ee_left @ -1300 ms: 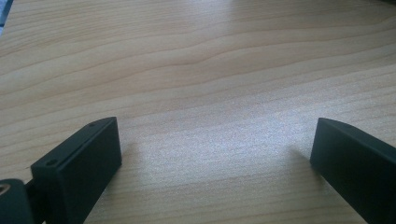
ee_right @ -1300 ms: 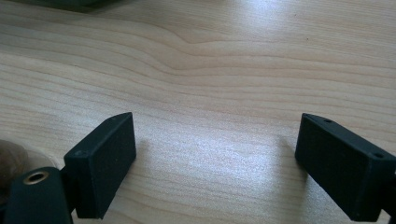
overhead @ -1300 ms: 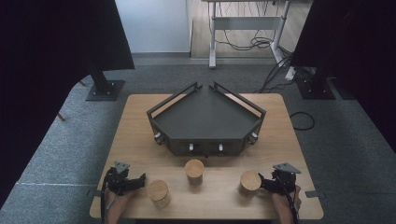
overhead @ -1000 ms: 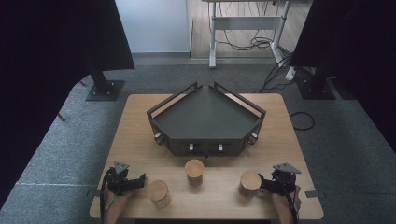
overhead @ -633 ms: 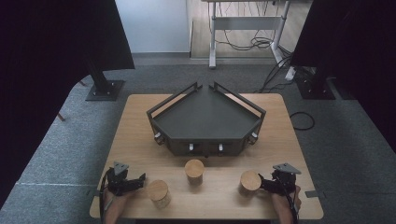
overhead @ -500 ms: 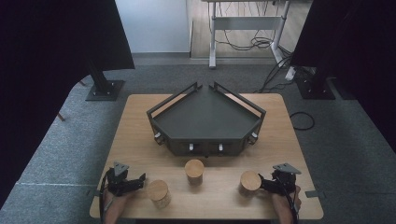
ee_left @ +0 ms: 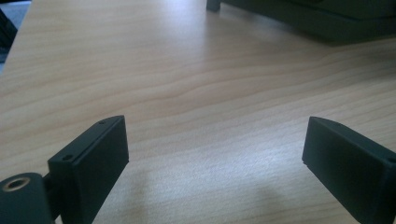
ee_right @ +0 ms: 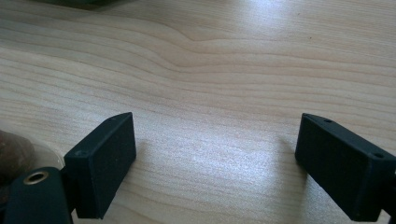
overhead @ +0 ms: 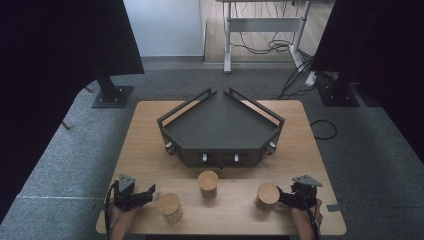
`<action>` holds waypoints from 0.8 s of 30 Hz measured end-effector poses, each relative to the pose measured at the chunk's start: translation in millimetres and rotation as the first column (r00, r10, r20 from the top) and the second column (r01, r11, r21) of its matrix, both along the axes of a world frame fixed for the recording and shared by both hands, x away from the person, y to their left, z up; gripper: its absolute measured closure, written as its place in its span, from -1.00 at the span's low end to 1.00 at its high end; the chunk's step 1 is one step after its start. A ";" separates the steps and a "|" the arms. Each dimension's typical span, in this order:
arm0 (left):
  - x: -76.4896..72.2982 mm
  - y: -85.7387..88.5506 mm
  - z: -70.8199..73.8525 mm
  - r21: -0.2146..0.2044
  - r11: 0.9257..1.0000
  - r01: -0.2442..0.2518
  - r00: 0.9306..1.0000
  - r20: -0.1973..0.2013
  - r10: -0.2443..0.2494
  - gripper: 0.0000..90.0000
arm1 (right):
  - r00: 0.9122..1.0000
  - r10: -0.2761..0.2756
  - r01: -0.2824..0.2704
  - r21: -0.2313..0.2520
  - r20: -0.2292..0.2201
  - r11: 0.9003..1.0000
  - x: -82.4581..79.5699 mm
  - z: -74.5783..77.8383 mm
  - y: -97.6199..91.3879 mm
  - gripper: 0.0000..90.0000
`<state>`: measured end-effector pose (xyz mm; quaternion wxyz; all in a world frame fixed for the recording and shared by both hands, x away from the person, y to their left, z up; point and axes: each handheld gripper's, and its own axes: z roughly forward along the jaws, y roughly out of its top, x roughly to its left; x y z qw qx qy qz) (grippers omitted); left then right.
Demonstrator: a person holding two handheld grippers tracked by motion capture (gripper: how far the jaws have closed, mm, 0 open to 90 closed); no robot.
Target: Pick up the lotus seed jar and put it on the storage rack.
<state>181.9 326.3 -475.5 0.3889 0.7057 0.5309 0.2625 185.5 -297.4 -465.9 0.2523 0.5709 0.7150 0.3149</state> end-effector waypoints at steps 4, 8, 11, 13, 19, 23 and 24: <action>-4.1 1.2 -0.3 -0.009 1.000 -0.002 1.000 0.027 0.002 -0.84 | 1.000 0.000 0.000 0.000 0.000 1.000 0.0 0.0 0.0 -0.74; -7.9 2.8 -0.9 -0.021 1.000 0.000 0.999 0.054 0.002 -0.84 | 1.000 0.000 0.000 0.000 0.000 1.000 0.0 0.0 0.0 -0.74; -10.1 3.8 -0.7 -0.025 1.000 0.004 0.998 0.068 -0.002 -0.84 | 1.000 0.000 0.000 0.000 0.000 1.000 0.0 0.0 0.0 -0.74; -11.2 4.3 -0.3 -0.028 1.000 0.007 0.997 0.075 -0.004 -0.84 | 1.000 0.000 0.000 0.000 0.000 1.000 0.0 0.0 0.0 -0.74; -13.5 6.9 1.3 -0.036 0.999 0.022 0.996 0.085 -0.019 -0.84 | 1.000 0.000 0.000 0.000 0.000 1.000 0.0 0.0 -0.1 -0.74; -15.1 8.1 2.8 -0.037 0.999 0.030 0.995 0.093 -0.026 -0.84 | 1.000 0.000 0.000 0.000 0.000 1.000 0.0 0.0 -0.1 -0.74; -15.7 8.7 3.4 -0.038 0.999 0.033 0.995 0.096 -0.029 -0.84 | 1.000 0.000 0.000 0.000 0.000 1.000 0.0 0.0 -0.1 -0.74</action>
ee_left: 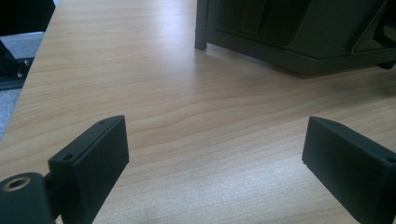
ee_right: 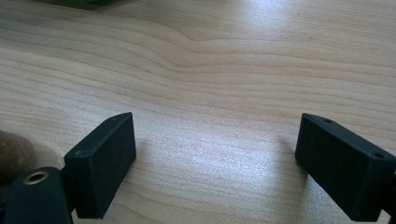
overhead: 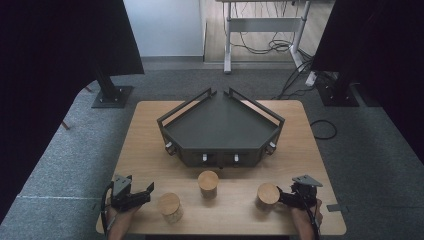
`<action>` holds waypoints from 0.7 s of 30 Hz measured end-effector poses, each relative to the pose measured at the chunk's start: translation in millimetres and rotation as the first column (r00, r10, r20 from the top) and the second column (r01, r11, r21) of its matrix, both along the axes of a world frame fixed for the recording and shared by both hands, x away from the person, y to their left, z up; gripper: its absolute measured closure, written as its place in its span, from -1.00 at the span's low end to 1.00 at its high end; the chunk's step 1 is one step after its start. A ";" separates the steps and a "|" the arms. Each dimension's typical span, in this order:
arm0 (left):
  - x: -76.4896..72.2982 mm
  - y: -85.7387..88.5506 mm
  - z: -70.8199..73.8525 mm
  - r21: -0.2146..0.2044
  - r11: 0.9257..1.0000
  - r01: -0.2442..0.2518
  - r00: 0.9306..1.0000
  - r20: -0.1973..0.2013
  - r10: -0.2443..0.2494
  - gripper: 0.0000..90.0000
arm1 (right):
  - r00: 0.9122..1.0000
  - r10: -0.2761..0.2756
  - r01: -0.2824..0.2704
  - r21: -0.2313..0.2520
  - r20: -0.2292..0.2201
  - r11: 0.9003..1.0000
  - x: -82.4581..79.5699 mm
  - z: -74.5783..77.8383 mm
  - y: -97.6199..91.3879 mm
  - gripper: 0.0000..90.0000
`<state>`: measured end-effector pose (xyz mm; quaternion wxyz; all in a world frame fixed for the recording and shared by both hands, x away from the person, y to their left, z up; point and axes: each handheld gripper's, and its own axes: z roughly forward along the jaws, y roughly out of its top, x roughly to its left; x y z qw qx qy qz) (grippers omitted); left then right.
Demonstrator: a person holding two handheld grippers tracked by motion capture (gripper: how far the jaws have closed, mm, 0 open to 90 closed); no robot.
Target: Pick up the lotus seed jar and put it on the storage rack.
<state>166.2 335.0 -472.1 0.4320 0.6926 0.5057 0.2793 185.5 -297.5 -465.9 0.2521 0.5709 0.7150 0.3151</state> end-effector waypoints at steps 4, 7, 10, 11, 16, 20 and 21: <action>-4.2 2.5 2.8 -0.007 1.000 0.010 1.000 0.022 -0.010 -0.84 | 1.000 0.001 -0.001 0.000 0.000 1.000 0.0 0.0 -0.2 -0.74; -5.8 3.0 3.6 -0.006 1.000 0.013 0.999 0.030 -0.013 -0.84 | 1.000 0.002 -0.002 0.000 0.000 1.000 0.0 0.0 -0.3 -0.74; -8.1 3.9 4.7 -0.010 1.000 0.019 0.999 0.045 -0.018 -0.84 | 1.000 0.002 -0.002 0.000 0.000 1.000 0.0 0.0 -0.4 -0.74; -8.8 4.1 5.0 -0.011 1.000 0.020 0.999 0.049 -0.020 -0.84 | 1.000 0.003 -0.003 0.000 0.000 1.000 0.0 0.0 -0.4 -0.74; -12.6 3.8 8.0 -0.012 0.999 0.029 0.997 0.069 -0.029 -0.84 | 1.000 0.003 -0.003 0.000 0.000 1.000 0.0 0.0 -0.4 -0.74; -15.4 3.6 10.2 -0.012 0.999 0.040 0.996 0.086 -0.038 -0.84 | 1.000 0.003 -0.003 0.000 0.000 1.000 0.0 0.0 -0.5 -0.74; -16.1 3.6 10.7 -0.012 0.999 0.042 0.995 0.089 -0.041 -0.84 | 1.000 0.003 -0.003 0.000 0.000 1.000 0.1 0.0 -0.5 -0.74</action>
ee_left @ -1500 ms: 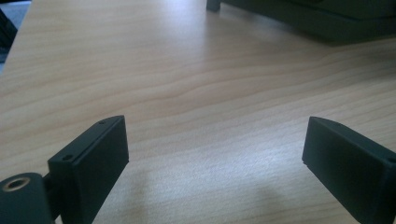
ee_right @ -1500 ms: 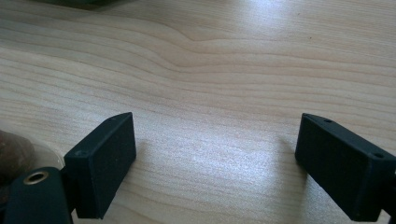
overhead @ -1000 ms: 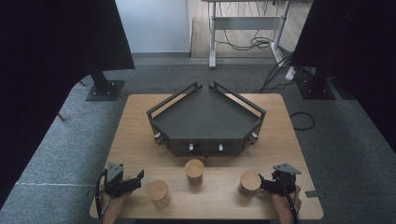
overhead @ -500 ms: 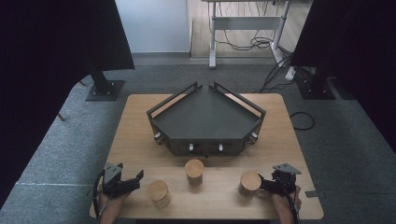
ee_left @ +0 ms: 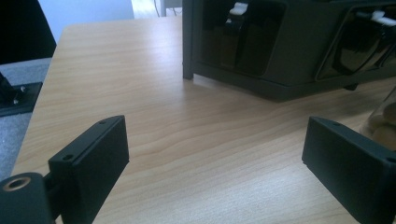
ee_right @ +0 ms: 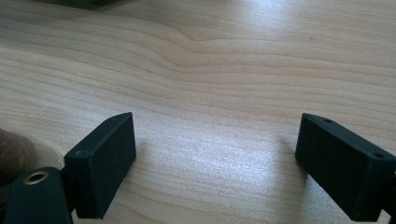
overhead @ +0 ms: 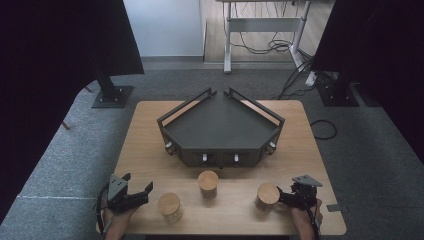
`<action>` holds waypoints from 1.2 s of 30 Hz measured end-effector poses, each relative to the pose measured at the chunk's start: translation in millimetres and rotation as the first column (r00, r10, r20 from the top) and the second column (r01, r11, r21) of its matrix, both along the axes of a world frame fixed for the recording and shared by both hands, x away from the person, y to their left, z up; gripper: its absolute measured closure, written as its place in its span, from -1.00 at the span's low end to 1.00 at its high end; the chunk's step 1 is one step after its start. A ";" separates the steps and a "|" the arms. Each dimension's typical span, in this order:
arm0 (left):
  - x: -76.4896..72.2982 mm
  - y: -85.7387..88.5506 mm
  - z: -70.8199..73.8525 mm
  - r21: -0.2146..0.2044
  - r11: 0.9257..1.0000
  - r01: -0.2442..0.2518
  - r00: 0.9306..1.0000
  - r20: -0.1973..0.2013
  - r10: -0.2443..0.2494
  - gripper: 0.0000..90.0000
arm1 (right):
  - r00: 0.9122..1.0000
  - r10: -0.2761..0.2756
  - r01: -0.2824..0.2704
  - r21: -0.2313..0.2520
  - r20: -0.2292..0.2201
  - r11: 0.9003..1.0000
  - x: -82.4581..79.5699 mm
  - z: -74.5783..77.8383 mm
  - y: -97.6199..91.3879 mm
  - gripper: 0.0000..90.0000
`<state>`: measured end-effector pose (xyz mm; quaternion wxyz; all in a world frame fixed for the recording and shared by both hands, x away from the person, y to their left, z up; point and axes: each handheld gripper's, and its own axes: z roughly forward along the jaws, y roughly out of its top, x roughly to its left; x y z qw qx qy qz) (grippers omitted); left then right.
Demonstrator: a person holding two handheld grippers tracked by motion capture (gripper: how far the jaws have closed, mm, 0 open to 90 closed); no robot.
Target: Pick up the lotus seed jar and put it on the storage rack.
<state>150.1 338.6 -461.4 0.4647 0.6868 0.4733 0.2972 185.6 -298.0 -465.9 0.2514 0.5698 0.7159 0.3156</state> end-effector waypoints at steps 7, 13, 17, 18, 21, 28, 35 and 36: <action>-4.9 -0.4 2.7 -0.002 1.000 0.012 1.000 0.028 -0.011 -0.84 | 1.000 0.000 0.000 0.000 0.000 1.000 0.0 0.0 0.0 -0.74; -8.5 -0.5 4.3 -0.005 1.000 0.021 0.999 0.049 -0.020 -0.84 | 1.000 0.001 -0.001 0.000 0.000 1.000 0.0 0.0 -0.1 -0.74; -10.0 0.0 4.5 -0.009 1.000 0.028 0.998 0.057 -0.027 -0.84 | 1.000 0.001 -0.001 0.000 0.000 1.000 0.0 0.0 -0.1 -0.74; -10.3 -0.1 4.4 -0.010 1.000 0.029 0.998 0.059 -0.028 -0.84 | 1.000 0.001 -0.001 0.000 0.000 1.000 0.0 0.0 -0.1 -0.74; -10.7 0.2 4.7 -0.013 0.999 0.034 0.998 0.059 -0.033 -0.84 | 1.000 0.001 -0.001 0.000 0.000 1.000 0.0 0.0 -0.1 -0.74; -11.8 -3.0 5.0 -0.018 0.998 0.059 0.996 0.064 -0.058 -0.84 | 1.000 0.001 -0.001 0.000 0.000 1.000 0.0 0.0 -0.1 -0.74; -13.6 -6.4 5.8 -0.020 0.996 0.085 0.994 0.070 -0.084 -0.84 | 1.000 0.001 -0.001 0.000 0.000 1.000 0.0 0.0 -0.1 -0.74; -13.9 -6.7 5.9 -0.021 0.996 0.088 0.994 0.070 -0.087 -0.84 | 1.000 0.001 -0.001 0.000 0.000 1.000 0.0 0.0 -0.1 -0.74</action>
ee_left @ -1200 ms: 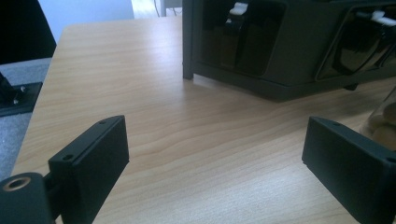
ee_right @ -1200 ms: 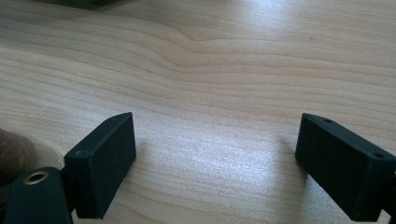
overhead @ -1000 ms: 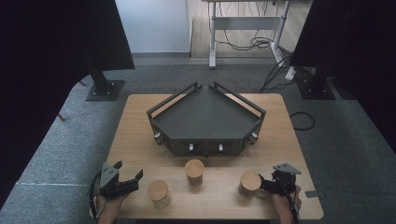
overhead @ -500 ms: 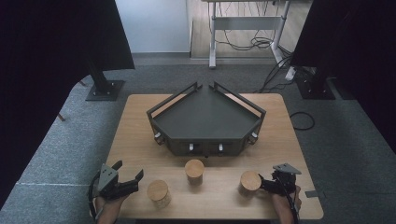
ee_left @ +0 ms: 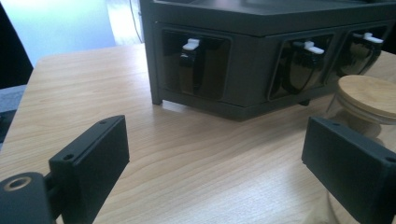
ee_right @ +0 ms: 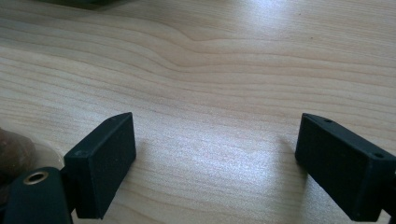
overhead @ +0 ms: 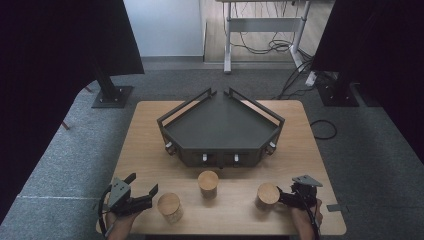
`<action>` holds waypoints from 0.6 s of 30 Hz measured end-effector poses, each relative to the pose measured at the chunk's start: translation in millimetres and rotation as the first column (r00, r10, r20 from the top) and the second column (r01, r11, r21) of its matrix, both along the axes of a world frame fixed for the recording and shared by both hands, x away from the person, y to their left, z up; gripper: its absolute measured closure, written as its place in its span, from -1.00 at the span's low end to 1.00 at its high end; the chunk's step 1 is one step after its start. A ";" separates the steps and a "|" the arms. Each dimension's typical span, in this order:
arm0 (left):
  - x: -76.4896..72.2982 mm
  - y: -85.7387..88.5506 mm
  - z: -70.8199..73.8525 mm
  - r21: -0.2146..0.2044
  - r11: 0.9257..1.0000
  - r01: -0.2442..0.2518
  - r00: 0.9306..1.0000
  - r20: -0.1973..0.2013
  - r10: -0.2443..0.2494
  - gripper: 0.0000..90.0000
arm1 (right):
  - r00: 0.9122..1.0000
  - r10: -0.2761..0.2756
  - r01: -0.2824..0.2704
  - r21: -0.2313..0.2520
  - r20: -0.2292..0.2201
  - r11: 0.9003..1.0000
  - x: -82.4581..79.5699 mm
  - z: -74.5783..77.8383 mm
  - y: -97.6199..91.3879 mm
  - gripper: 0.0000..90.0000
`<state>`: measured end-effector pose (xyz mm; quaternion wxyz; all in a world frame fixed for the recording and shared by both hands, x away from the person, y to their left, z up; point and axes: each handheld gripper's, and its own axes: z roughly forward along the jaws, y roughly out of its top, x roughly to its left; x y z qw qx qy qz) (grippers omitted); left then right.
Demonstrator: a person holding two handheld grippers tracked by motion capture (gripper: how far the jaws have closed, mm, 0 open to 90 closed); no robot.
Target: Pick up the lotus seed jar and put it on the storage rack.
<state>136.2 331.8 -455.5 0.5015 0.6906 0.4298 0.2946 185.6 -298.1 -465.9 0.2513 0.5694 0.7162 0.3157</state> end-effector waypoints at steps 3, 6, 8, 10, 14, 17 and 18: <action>-0.9 -1.2 0.4 0.000 1.000 0.011 1.000 0.003 -0.011 -0.84 | 1.000 0.000 0.000 0.000 0.000 1.000 0.0 0.0 0.0 -0.74; -1.5 -2.0 0.6 0.002 1.000 0.017 1.000 0.005 -0.017 -0.84 | 1.000 0.000 0.000 0.000 0.000 1.000 0.0 0.0 0.0 -0.74; -2.3 -3.1 0.8 0.003 1.000 0.028 1.000 0.008 -0.028 -0.84 | 1.000 0.000 0.000 0.000 0.000 1.000 0.1 0.0 0.0 -0.74; -2.7 -3.9 0.9 0.004 0.999 0.035 0.999 0.010 -0.035 -0.84 | 1.000 0.001 -0.001 0.000 0.000 1.000 0.1 0.0 -0.1 -0.74; -3.2 -5.1 0.9 0.008 0.999 0.053 0.999 0.013 -0.053 -0.84 | 1.000 0.001 -0.001 0.000 0.000 1.000 0.2 0.1 -0.2 -0.74; -3.3 -5.9 0.8 0.011 0.998 0.065 0.998 0.015 -0.065 -0.84 | 1.000 0.002 -0.002 0.000 -0.001 1.000 0.3 0.1 -0.3 -0.74; -3.3 -6.1 0.8 0.011 0.997 0.070 0.997 0.015 -0.070 -0.84 | 1.000 0.002 -0.002 0.000 -0.001 1.000 0.3 0.1 -0.3 -0.74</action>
